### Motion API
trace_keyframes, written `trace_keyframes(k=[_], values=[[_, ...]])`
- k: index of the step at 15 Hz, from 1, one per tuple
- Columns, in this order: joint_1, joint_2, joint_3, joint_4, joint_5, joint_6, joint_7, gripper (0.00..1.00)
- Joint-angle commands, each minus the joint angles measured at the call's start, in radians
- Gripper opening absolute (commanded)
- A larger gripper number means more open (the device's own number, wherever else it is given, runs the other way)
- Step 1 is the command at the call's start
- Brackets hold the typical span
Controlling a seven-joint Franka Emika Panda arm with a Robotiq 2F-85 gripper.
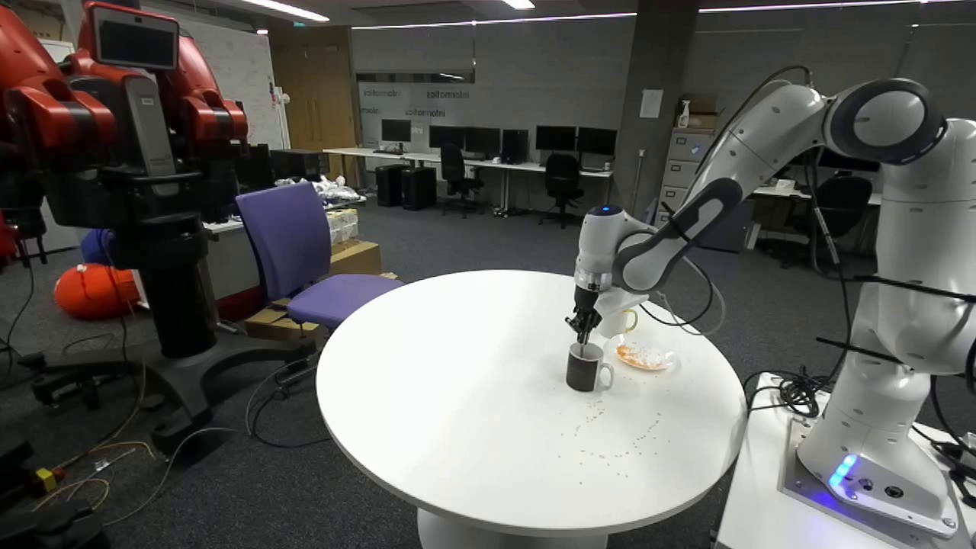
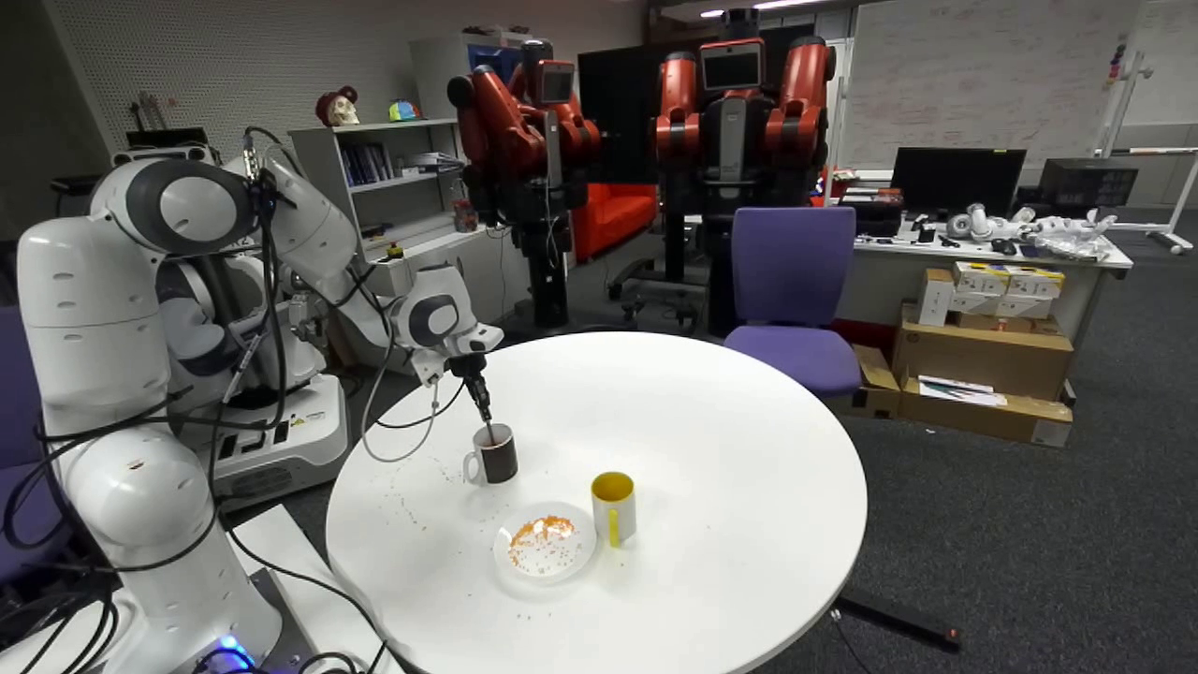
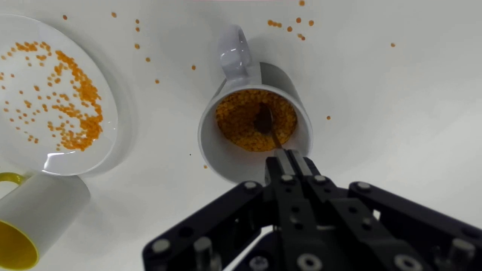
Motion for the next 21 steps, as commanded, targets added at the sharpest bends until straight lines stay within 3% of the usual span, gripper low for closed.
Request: trace_keyframes(k=[1,5,9,16,21], values=[[-0.012,0.001,0.010,0.022,0.085,-0.007,-0.073,0.01],[0.008,0.002,-0.019,0.024,0.024,0.019,-0.004,0.01],[0.019,0.001,-0.029,0.035,-0.039,-0.027,0.014,0.01],[-0.006,0.003,0.013,0.029,0.087,-0.007,-0.086,0.01],[0.011,0.002,-0.011,0.030,0.028,-0.008,-0.038,0.01]])
